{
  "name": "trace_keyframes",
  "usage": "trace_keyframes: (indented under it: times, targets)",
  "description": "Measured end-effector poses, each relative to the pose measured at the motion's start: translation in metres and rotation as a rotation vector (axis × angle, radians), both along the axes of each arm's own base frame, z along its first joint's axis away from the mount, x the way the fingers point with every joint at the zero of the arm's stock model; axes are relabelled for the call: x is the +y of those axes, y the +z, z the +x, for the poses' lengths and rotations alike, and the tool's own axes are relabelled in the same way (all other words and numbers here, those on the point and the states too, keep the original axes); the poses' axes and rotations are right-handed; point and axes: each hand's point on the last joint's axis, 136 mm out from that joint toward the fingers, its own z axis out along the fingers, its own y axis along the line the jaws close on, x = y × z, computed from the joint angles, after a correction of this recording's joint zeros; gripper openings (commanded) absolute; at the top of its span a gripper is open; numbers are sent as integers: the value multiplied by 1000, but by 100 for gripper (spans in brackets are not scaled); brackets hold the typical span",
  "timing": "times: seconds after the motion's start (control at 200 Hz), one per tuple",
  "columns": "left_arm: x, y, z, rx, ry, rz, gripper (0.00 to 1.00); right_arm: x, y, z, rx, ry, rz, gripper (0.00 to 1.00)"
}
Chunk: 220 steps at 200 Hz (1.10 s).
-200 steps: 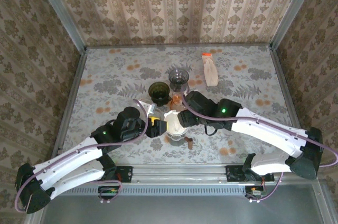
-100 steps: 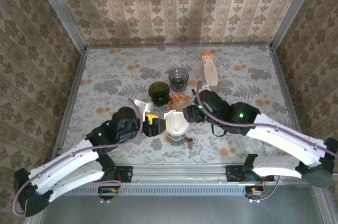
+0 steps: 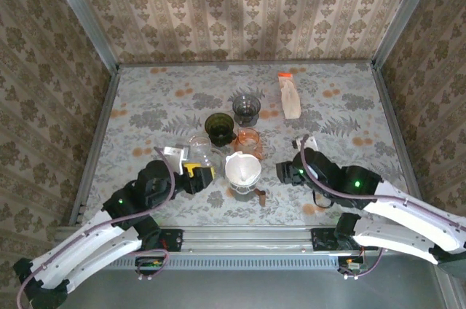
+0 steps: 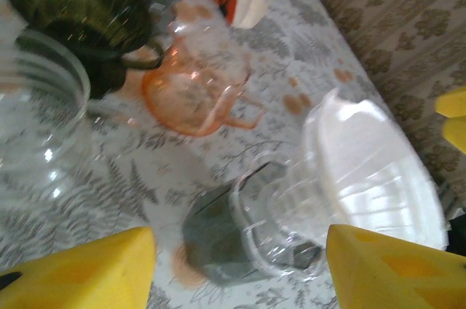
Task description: Place the coffee filter in the dripper
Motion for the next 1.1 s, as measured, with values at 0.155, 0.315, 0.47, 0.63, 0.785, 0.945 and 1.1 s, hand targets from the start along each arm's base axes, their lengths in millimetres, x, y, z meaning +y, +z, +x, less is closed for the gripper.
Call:
trace_keyframes:
  times: [0.155,0.315,0.47,0.63,0.785,0.945,1.1]
  targets:
    - [13,-28,-5,65,51,11,75,-11,-23,-15,17,15,43,74]
    - [19,-56,-6,128,91,36,75,1,-71,-29,93,91,79,71]
    - [21,-70,-6,164,111,43,74,16,-110,-41,159,168,114,69]
    - [17,-73,-4,175,117,36,72,37,-113,-47,124,258,180,70]
    - [14,-81,-2,195,118,40,71,54,-104,-47,54,333,242,70]
    - [12,-86,-3,213,118,41,70,66,-101,-50,8,399,260,69]
    - [12,-85,-1,213,122,29,70,76,-99,-51,-25,445,262,68]
